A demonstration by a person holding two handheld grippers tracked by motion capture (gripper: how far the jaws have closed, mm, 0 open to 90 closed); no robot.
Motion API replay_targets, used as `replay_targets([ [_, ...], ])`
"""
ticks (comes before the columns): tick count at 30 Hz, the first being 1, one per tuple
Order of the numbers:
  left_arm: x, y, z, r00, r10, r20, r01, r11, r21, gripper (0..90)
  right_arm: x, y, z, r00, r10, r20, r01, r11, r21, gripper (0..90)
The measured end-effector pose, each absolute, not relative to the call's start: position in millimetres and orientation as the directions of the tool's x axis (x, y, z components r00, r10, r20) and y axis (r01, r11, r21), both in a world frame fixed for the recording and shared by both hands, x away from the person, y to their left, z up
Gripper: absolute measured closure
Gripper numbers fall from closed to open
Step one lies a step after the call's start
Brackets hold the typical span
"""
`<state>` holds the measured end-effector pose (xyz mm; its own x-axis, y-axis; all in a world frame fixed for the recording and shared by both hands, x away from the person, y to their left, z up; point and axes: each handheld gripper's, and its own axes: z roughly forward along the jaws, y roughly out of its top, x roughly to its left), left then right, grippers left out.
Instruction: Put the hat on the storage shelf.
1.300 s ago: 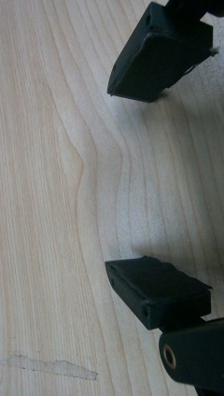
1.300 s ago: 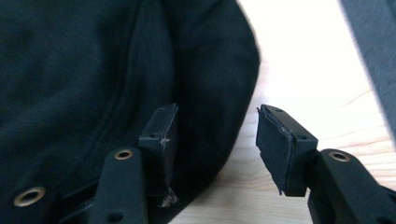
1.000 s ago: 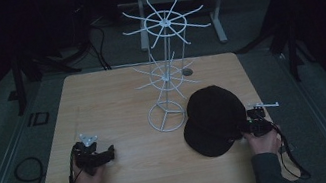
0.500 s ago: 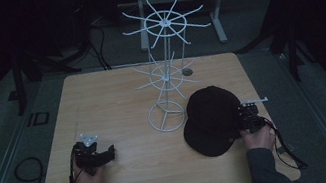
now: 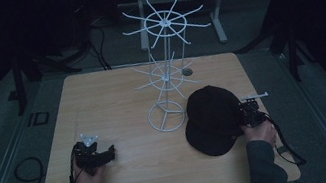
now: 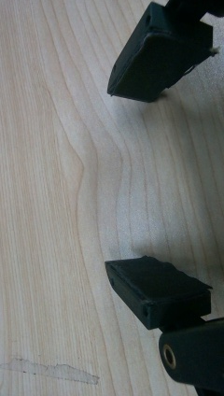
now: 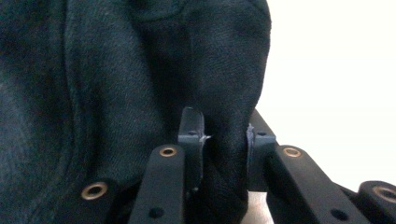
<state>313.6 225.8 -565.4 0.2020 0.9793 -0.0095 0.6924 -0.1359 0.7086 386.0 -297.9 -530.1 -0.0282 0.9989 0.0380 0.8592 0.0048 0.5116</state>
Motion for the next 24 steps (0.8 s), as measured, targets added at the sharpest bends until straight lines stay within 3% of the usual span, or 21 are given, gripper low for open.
replay_targets([
  [5,313.7,225.7,-565.4,0.202,0.979,-0.010,0.692,-0.136,0.709,14.6,389.2,-301.8,-531.2,0.034,0.995,0.090,0.829,-0.079,0.554,77.8],
  [24,314.2,224.8,-565.5,0.199,0.980,-0.011,0.692,-0.132,0.710,14.6,378.5,-321.0,-479.7,-0.017,0.992,0.128,0.604,-0.091,0.792,79.5],
])
